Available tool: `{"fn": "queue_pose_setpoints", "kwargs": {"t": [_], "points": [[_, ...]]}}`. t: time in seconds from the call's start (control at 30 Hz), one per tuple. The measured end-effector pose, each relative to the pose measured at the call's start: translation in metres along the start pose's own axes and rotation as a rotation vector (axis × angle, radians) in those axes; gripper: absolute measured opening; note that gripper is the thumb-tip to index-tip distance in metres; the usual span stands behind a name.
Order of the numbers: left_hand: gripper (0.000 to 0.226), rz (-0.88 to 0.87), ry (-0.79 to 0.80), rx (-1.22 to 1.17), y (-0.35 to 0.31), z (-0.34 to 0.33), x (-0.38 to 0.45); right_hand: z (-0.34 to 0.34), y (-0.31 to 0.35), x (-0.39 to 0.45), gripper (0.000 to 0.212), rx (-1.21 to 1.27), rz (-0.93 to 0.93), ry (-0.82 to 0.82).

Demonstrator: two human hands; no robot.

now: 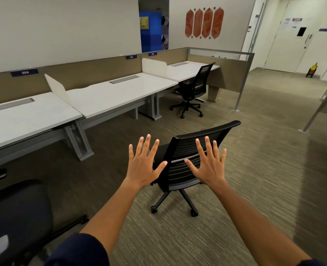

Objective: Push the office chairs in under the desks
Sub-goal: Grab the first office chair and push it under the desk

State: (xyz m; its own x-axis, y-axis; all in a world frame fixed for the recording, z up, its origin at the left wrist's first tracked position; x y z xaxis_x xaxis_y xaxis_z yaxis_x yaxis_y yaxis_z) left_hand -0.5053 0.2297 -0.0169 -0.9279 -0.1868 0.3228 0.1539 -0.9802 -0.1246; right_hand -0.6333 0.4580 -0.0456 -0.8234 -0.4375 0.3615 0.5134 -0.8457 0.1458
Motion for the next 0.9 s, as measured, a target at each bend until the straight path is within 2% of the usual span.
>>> {"fn": "queue_pose_setpoints", "kwargs": {"t": [0.47, 0.73, 0.9], "points": [[0.085, -0.127, 0.019, -0.077, -0.032, -0.081, 0.175, -0.039, -0.099, 0.115, 0.09, -0.076, -0.168, 0.016], [0.085, -0.145, 0.082, -0.102, -0.058, -0.127, 0.229, -0.063, -0.152, 0.164, 0.089, -0.048, -0.232, 0.062], [0.084, -0.088, 0.1, -0.105, -0.078, -0.153, 0.25, -0.074, -0.207, 0.209, 0.09, -0.035, -0.21, 0.101]]}}
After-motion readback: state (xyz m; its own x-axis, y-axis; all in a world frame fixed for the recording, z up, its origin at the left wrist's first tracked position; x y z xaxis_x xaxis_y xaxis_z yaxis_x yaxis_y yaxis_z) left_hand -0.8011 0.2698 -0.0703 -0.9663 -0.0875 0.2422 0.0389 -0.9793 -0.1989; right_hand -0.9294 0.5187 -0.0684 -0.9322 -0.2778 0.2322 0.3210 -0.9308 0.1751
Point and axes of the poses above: each hand's wrist, its own x-axis towards the middle knuckle, its own z-axis out of the back of the hand, y = z × x, the point moved 2 cm from there along x, towards the middle knuckle
